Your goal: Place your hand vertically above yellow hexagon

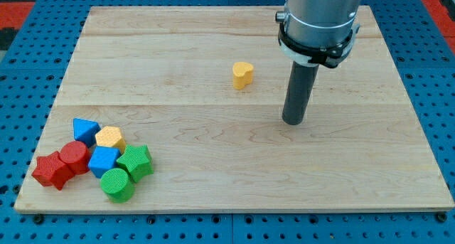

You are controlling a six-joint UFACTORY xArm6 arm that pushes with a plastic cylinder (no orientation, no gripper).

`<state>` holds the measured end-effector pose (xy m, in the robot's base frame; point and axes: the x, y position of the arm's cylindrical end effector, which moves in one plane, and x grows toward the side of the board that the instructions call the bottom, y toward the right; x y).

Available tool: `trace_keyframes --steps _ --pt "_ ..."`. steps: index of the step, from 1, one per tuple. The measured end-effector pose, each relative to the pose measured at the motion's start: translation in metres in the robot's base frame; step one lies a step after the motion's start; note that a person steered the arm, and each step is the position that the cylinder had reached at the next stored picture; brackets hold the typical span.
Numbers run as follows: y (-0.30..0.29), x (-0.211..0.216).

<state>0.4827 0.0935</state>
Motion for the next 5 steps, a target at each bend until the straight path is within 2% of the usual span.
trace_keyframes --steps 2,3,4,5 --pt "-0.01 0.011" --pt "-0.035 0.008" --pt "-0.099 -0.005" --pt "-0.126 -0.017"
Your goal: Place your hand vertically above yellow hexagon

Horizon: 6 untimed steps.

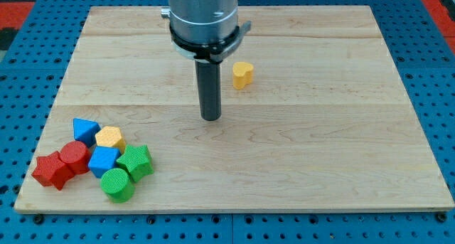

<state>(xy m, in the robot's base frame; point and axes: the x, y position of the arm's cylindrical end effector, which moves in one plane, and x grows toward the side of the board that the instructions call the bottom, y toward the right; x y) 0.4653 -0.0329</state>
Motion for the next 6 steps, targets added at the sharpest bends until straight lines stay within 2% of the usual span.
trace_keyframes --steps 1,3,4,5,6 --pt "-0.002 0.0" --pt "-0.114 -0.005" --pt "-0.116 -0.005" --pt "-0.166 -0.008" --pt "-0.248 -0.012"
